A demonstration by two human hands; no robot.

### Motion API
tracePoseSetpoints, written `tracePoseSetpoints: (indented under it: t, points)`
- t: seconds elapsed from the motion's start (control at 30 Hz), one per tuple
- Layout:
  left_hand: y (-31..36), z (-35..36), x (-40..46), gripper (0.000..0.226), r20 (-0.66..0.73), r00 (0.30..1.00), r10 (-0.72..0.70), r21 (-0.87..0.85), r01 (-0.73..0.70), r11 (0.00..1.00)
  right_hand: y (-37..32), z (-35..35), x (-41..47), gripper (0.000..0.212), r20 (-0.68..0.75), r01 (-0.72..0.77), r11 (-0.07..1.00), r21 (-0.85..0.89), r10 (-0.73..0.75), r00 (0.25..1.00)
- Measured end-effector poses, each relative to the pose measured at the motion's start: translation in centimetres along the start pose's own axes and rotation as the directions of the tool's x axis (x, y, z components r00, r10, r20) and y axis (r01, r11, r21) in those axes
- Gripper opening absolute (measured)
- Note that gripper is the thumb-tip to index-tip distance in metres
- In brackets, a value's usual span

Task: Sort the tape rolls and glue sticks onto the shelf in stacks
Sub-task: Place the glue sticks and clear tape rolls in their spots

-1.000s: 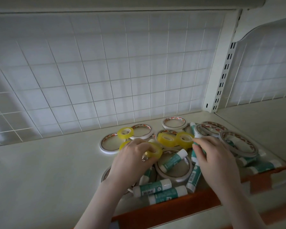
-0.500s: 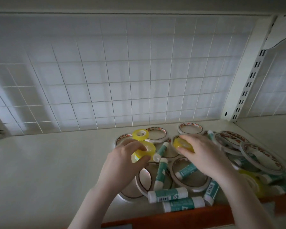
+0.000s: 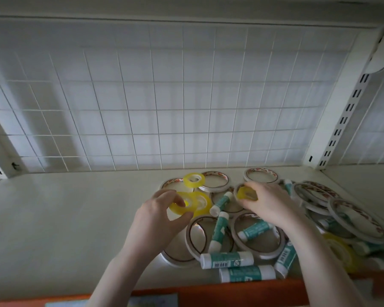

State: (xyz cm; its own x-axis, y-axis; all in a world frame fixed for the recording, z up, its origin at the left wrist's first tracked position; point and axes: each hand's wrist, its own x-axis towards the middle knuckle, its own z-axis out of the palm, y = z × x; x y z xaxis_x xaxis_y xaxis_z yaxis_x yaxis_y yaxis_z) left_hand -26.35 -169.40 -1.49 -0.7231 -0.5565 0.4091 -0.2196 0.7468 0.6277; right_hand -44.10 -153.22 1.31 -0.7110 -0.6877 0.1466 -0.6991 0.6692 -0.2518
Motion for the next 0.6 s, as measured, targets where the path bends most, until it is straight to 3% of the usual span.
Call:
tracePoseSetpoints:
  t: [0.17,0.47,0.6]
  points:
    - [0.2,-0.3,-0.6,0.024,-0.009,1.000,-0.021,0.008,0.021,1.000,0.0,0.6,-0.6,0.059,-0.118,-0.015,0.998,0.060,0.022,0.993]
    - [-0.4,-1.7,-2.3,0.068,-0.133,0.987,-0.093,0.090,0.106,0.990,-2.8,0.9,-3.0,0.060,-0.248,0.189,0.971,0.147,-0.148,0.957]
    - [-1.8,-3.5,-3.6,0.060,-0.160,0.970,-0.183,0.113,0.202,0.973,-4.9,1.7,-3.8,0.058,-0.267,0.242,0.949,0.202,-0.184,0.946]
